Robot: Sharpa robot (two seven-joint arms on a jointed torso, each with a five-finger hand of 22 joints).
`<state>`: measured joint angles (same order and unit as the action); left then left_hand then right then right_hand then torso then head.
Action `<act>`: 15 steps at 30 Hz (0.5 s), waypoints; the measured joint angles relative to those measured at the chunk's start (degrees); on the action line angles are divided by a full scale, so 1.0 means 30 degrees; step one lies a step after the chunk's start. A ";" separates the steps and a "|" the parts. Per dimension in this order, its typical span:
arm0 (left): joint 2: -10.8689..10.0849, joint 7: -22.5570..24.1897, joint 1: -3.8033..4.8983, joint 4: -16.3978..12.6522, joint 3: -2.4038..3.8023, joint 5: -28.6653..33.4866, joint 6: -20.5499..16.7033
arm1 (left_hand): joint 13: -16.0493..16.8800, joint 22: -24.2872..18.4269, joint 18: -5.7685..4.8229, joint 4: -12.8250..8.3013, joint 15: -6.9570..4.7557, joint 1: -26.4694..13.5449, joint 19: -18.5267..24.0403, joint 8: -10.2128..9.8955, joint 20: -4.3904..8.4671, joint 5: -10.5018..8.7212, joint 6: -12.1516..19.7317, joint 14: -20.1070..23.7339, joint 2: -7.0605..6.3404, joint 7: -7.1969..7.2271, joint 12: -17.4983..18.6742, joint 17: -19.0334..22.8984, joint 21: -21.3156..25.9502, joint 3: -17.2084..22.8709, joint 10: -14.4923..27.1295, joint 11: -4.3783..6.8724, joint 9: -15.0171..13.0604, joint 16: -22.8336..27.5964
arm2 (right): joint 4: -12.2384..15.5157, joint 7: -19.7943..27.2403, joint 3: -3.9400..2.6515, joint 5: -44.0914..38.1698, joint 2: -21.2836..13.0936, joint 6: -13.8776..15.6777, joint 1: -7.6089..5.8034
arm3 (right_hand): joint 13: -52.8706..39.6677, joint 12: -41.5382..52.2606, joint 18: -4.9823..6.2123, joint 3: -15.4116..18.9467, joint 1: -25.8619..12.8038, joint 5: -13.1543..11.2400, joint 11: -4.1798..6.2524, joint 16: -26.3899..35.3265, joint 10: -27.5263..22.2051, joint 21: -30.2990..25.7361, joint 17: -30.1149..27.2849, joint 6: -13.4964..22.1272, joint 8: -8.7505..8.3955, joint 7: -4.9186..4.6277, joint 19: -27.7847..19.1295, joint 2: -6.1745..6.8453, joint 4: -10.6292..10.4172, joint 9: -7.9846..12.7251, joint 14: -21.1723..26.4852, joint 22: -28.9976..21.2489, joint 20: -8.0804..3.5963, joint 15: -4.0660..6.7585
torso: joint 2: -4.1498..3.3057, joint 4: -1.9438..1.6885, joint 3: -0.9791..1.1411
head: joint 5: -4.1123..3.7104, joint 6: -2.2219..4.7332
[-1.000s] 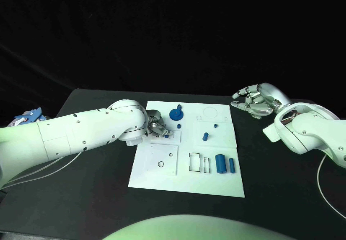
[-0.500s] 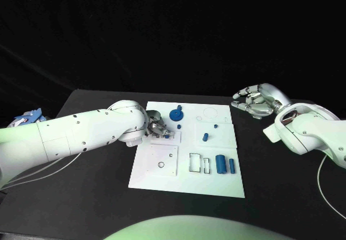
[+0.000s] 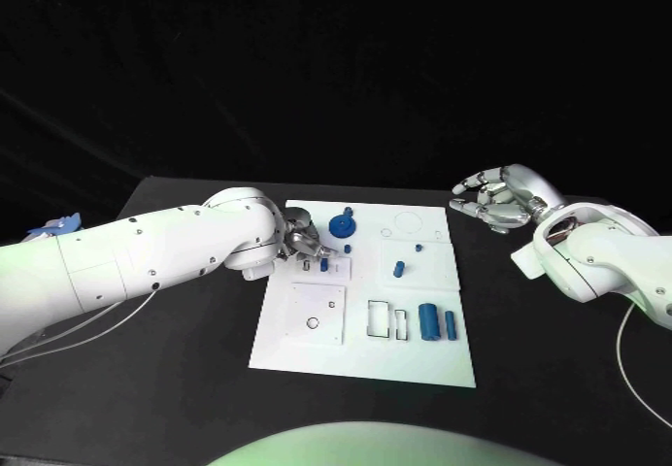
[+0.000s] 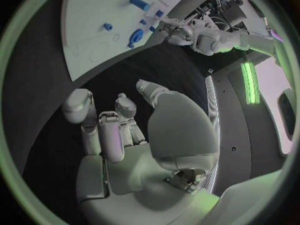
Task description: Assemble the parts on the task board
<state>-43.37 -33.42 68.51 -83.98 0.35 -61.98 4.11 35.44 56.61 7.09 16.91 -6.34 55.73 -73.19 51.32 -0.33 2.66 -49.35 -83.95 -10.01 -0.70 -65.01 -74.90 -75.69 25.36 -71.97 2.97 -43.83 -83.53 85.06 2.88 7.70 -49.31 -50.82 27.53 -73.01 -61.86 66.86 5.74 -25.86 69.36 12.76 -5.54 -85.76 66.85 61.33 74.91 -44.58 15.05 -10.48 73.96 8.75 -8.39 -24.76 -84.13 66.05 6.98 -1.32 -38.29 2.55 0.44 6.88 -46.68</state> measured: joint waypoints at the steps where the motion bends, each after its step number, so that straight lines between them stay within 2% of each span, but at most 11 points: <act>1: -0.0048 0.0003 0.0127 -0.0072 0.0077 0.0093 -0.0003 | -0.0056 -0.0053 0.0000 0.0004 0.0000 0.0000 0.0001 0.0000 0.0000 0.0000 0.0000 0.0000 0.0000 0.0000 0.0000 -0.0001 0.0000 -0.0061 -0.0001 0.0001 0.0043 0.0000 | -0.0029 0.0003 0.0000 0.0000 0.0008 0.0009 0.0001 | 0.0000 0.0000 -0.0001 0.0000 0.0000 0.0000 0.0000 0.0000 0.0000 0.0000 -0.0001 0.0000 0.0000 0.0000 0.0000 0.0000 0.0000 0.0000 0.0000 -0.0001 0.0000 0.0000 | 0.0000 0.0002 0.0000 | 0.0007 0.0013; 6: -0.0270 0.0032 0.0748 -0.0210 0.0382 0.0455 0.0020 | -0.0777 -0.0553 -0.0001 0.0008 0.0257 0.0440 0.0337 -0.1144 -0.0336 0.0000 0.0669 -0.0039 0.0184 -0.0470 0.0273 0.0000 0.0355 -0.0531 0.0658 -0.0318 0.0847 0.0000 | -0.0133 0.0013 0.0000 0.0000 0.0036 0.0047 0.0006 | 0.0000 0.0000 -0.0001 0.0000 0.0001 0.0000 0.0001 0.0000 0.0000 0.0000 -0.0001 0.0000 0.0000 0.0000 0.0000 0.0000 0.0000 0.0000 0.0000 0.0000 0.0000 0.0000 | 0.0000 0.0022 0.0011 | 0.0048 0.0103; 8: -0.0333 0.0037 0.0968 -0.0180 0.0478 0.0546 0.0076 | -0.1469 -0.0705 0.0001 -0.0003 0.0462 0.0591 0.0420 -0.1706 -0.0418 0.0000 0.1023 -0.0033 0.0257 -0.0674 0.0620 0.0000 0.0402 -0.0582 0.1077 -0.0513 0.1245 0.0000 | -0.0163 0.0016 0.0000 0.0000 0.0037 0.0058 0.0008 | 0.0000 0.0000 -0.0001 0.0000 0.0001 0.0000 0.0000 0.0000 0.0000 0.0000 -0.0001 0.0000 0.0000 0.0000 0.0000 0.0000 0.0001 -0.0001 0.0000 0.0000 0.0000 0.0000 | 0.0002 0.0024 0.0013 | 0.0049 0.0130; 9: -0.0351 0.0038 0.1101 -0.0106 0.0519 0.0597 0.0141 | -0.2404 -0.0878 0.0001 -0.0002 0.0665 0.0872 0.0561 -0.2273 -0.0559 0.0019 0.1403 -0.0030 0.0239 -0.0914 0.1175 0.0000 0.0548 -0.0582 0.1651 -0.0705 0.1660 0.0000 | -0.0174 0.0017 0.0000 0.0000 0.0038 0.0064 0.0008 | 0.0000 0.0000 0.0000 0.0000 0.0001 0.0000 0.0000 0.0000 0.0000 0.0000 -0.0001 0.0000 0.0000 0.0000 0.0000 0.0000 0.0001 -0.0001 0.0000 0.0000 0.0000 0.0000 | 0.0000 0.0024 0.0013 | 0.0059 0.0150; 11: -0.0358 0.0039 0.1393 0.0215 0.0589 0.0702 0.0365 | -0.3046 -0.1163 0.0002 -0.0001 0.0830 0.1010 0.0732 -0.2915 -0.0730 0.0061 0.1683 0.0004 0.0206 -0.1197 0.1638 0.0000 0.0689 -0.0581 0.2080 -0.0986 0.2181 0.0000 | -0.0194 0.0019 0.0000 0.0000 0.0041 0.0076 0.0009 | 0.0000 0.0000 0.0001 0.0000 0.0001 0.0000 0.0000 0.0000 0.0000 0.0000 -0.0001 0.0000 0.0000 0.0000 0.0000 0.0000 0.0001 0.0000 0.0000 0.0000 0.0000 0.0000 | 0.0000 0.0022 0.0016 | 0.0064 0.0185; 13: -0.0342 0.0040 0.1574 0.0607 0.0622 0.0751 0.0598 | -0.3319 -0.1580 0.0002 -0.0001 0.1025 0.1113 0.1033 -0.3335 -0.0887 0.0061 0.1853 -0.0011 0.0308 -0.1369 0.1898 0.0000 0.0972 -0.0580 0.2311 -0.1216 0.2602 0.0127 | -0.0204 0.0021 0.0000 0.0000 0.0043 0.0085 0.0010 | -0.0001 0.0000 0.0000 0.0000 0.0001 0.0000 0.0000 0.0000 0.0000 0.0000 -0.0001 0.0000 0.0000 0.0000 0.0000 0.0000 0.0001 -0.0001 0.0000 0.0000 0.0000 0.0000 | 0.0000 0.0015 0.0022 | 0.0075 0.0209; 15: -0.0258 0.0041 0.1707 0.1207 0.0634 0.0754 0.0888 | -0.3522 -0.1865 0.0001 0.0000 0.1172 0.1437 0.1175 -0.3805 -0.1028 0.0061 0.2134 0.0004 0.0229 -0.1650 0.2145 0.0000 0.1139 -0.0579 0.2606 -0.1377 0.3010 0.0127 | -0.0209 0.0022 0.0000 0.0000 0.0042 0.0095 0.0014 | -0.0001 0.0000 0.0000 0.0000 0.0001 0.0000 0.0000 0.0000 0.0000 0.0000 -0.0001 0.0000 0.0000 0.0000 0.0000 0.0000 0.0001 -0.0001 0.0000 0.0000 0.0000 0.0000 | 0.0000 0.0002 0.0024 | 0.0084 0.0247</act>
<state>-44.14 -33.30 73.63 -80.36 2.26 -59.72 6.78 24.87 51.02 7.09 16.90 -2.82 60.04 -69.67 39.91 -3.41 2.85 -42.95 -83.94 -9.32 -5.65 -58.58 -74.90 -72.27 23.62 -64.15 -1.16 -34.80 -83.15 84.43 2.95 7.70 -49.31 -50.69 27.81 -72.97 -61.86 66.86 5.74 -25.86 69.36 12.76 -5.54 -85.76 66.85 61.33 74.90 -44.58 15.05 -10.48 73.96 8.75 -8.39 -24.77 -84.13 66.06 6.98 -1.32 -38.29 2.55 0.52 7.13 -45.94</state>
